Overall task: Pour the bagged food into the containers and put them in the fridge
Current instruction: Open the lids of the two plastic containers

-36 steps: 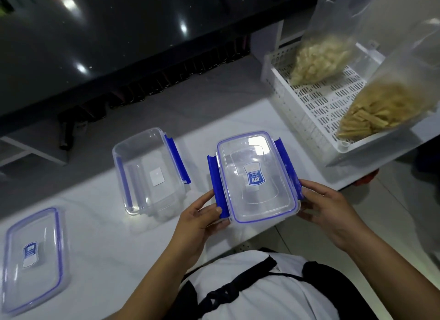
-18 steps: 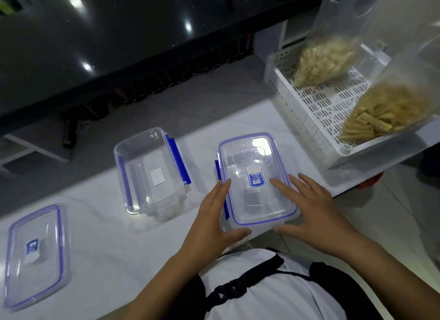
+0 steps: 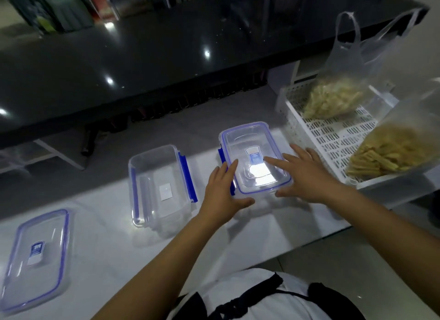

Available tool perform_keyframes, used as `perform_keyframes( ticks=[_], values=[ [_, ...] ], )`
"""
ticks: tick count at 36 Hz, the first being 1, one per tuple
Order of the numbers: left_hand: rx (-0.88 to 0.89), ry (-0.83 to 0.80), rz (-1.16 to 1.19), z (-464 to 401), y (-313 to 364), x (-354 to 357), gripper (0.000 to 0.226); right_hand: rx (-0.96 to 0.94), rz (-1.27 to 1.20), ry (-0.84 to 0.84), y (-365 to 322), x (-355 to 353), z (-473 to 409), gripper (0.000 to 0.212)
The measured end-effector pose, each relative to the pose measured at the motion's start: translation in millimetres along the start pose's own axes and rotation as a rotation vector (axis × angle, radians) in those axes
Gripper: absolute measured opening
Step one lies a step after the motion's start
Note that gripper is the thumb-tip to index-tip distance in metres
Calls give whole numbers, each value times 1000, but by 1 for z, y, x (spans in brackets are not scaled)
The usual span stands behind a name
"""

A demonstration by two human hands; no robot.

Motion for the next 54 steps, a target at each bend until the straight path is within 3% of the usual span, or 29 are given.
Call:
perform_keyframes(
  ticks=[12,18,23,30,41,46,54],
  values=[
    [-28,42,70,-11,7,-5,110,45,-99,72,7,-9,-2,88],
    [20,88,140,22,30,-51,107,-5,-274,247,-25,-38,17,85],
    [42,184,102,85,9,-120,107,-127,-435,327,-100,-42,28,79],
    [-96,299,9,187,-62,-212,104,-265,-523,344,-254,-24,33,75],
    [-174,345,-55,278,-207,-341,115,-322,-536,185,-472,27,9,80],
    [-194,251,-87,281,-272,-357,116,-224,-452,89,-523,58,-3,83],
    [-177,113,-159,278,-327,-360,116,-112,-366,22,-550,85,-5,81]
  ],
)
Point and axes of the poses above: each hand's wrist, its own z-axis away from the middle knuckle, its own x-axis out of the palm, y = z × x, the point moved 3 cm from there along -z, towards the middle knuckle, and after that the axes turned 12 degrees about z, right-handed, at the moved point
